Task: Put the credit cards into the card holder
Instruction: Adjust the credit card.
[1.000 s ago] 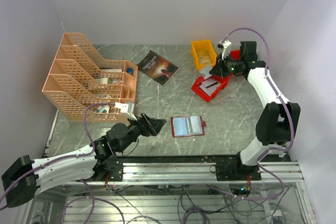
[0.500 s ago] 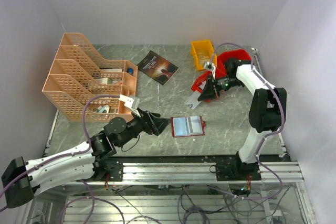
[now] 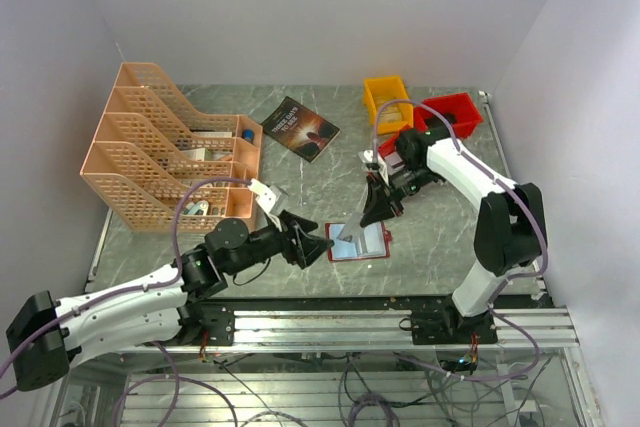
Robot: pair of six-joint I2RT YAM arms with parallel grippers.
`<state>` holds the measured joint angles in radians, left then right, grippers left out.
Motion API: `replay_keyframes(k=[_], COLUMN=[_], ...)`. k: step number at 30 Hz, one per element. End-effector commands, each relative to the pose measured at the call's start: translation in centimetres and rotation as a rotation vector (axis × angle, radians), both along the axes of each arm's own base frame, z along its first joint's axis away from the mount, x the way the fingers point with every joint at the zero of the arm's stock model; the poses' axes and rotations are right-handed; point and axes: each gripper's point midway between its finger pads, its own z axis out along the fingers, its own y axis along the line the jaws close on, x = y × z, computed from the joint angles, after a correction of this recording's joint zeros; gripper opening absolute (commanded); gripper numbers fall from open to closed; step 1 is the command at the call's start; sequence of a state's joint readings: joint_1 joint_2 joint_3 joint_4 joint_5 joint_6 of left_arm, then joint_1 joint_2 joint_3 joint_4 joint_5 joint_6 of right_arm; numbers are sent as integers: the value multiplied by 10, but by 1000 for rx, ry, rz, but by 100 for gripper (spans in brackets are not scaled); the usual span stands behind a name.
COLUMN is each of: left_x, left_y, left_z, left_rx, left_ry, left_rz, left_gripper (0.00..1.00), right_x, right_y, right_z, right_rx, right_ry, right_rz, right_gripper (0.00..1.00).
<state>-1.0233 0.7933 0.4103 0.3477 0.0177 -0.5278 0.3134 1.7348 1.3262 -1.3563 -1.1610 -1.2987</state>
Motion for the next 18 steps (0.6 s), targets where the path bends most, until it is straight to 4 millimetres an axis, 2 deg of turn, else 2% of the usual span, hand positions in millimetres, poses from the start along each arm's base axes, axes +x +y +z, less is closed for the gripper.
replay_keyframes(k=[1, 5, 7, 9, 12, 14, 18], left_x=[-12, -12, -13, -17, -25, -28, -27], left_y=[-14, -24, -30, -37, -43, -45, -55], left_z=[13, 9, 6, 3, 4, 5, 4], left_rx=[46, 96, 118, 152, 206, 217, 208], left_ry=[-169, -222, -268, -340, -495, -570, -585], left_rz=[-146, -196, -226, -240, -224, -209, -202], left_gripper=[77, 77, 83, 84, 85, 84, 80], right_x=[-22, -37, -43, -46, -46, -45, -37], right_y=[-1, -6, -7, -9, -12, -14, -15], right_z=[-1, -3, -5, -8, -14, -18, -18], right_rx=[60, 126, 167, 193, 206, 188, 152], right_ry=[-163, -312, -405, -489, -615, -637, -645], right_rz=[116, 193, 240, 272, 309, 298, 276], right_gripper=[0, 0, 0, 0, 0, 0, 0])
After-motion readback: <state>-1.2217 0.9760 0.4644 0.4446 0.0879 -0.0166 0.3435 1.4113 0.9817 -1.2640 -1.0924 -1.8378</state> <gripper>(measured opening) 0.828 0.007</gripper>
